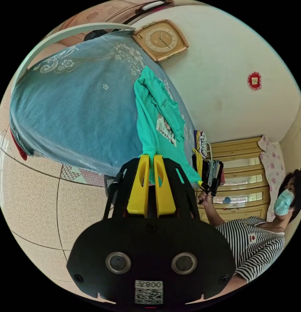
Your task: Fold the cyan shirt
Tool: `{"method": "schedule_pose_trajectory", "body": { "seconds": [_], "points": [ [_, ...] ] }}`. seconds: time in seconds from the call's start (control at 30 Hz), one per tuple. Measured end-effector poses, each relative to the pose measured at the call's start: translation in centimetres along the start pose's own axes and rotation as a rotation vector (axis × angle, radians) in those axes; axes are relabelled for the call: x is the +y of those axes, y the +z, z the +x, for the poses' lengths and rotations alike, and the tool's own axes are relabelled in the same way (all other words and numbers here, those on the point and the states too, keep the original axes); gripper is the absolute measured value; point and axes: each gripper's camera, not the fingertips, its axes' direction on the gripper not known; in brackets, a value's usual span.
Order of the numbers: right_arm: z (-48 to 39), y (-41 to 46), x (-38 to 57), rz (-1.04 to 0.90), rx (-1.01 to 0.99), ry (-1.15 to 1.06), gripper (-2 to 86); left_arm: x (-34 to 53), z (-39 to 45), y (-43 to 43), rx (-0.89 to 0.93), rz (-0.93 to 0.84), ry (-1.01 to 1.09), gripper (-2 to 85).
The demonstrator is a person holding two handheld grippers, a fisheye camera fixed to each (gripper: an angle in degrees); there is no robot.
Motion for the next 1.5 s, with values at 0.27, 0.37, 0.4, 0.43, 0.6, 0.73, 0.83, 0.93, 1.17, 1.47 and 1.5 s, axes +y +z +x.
{"method": "schedule_pose_trajectory", "body": {
  "seconds": [0.27, 0.37, 0.4, 0.43, 0.6, 0.73, 0.83, 0.93, 1.17, 1.47, 1.5],
  "points": [
    [-5.7, -6.4, 1.6, 0.127, -0.079, -0.111, 0.5, 4.4, -0.2, -2.6, 0.198, 0.146, 0.098, 2.5],
    [-7.0, -8.4, 2.9, 0.166, -0.076, -0.122, 0.5, 6.3, -0.9, -3.0, 0.262, 0.184, 0.104, 2.5],
    [-7.4, -9.3, 3.5, 0.185, -0.081, -0.128, 0.5, 6.7, -1.0, -3.1, 0.275, 0.189, 0.107, 2.5],
    [-7.7, -9.7, 3.8, 0.194, -0.082, -0.130, 0.4, 7.6, -1.2, -3.1, 0.294, 0.198, 0.113, 2.5],
    [-9.4, -13.7, 6.8, 0.274, -0.107, -0.155, 0.4, 11.3, -1.8, -3.5, 0.359, 0.224, 0.149, 2.4],
    [-10.3, -16.1, 9.1, 0.293, -0.107, -0.173, 0.3, 15.2, -2.8, -4.0, 0.424, 0.272, 0.164, 2.3],
    [-10.4, -17.6, 11.3, 0.294, -0.103, -0.174, 0.3, 18.1, -4.2, -3.8, 0.424, 0.278, 0.147, 2.3],
    [-8.8, -18.0, 13.2, 0.274, -0.116, -0.123, 0.4, 20.8, -6.6, -2.7, 0.406, 0.270, 0.073, 2.2],
    [-0.7, -14.5, 15.4, 0.110, -0.157, 0.095, 1.0, 24.7, -12.2, 1.5, 0.376, 0.239, -0.134, 2.2],
    [7.7, -14.9, 19.0, 0.159, -0.332, 0.288, 5.3, 25.5, -13.4, 3.6, 0.331, 0.230, -0.149, 2.2],
    [8.5, -15.3, 19.4, 0.178, -0.361, 0.305, 6.4, 25.5, -13.4, 3.7, 0.327, 0.229, -0.150, 2.2]
  ]
}}
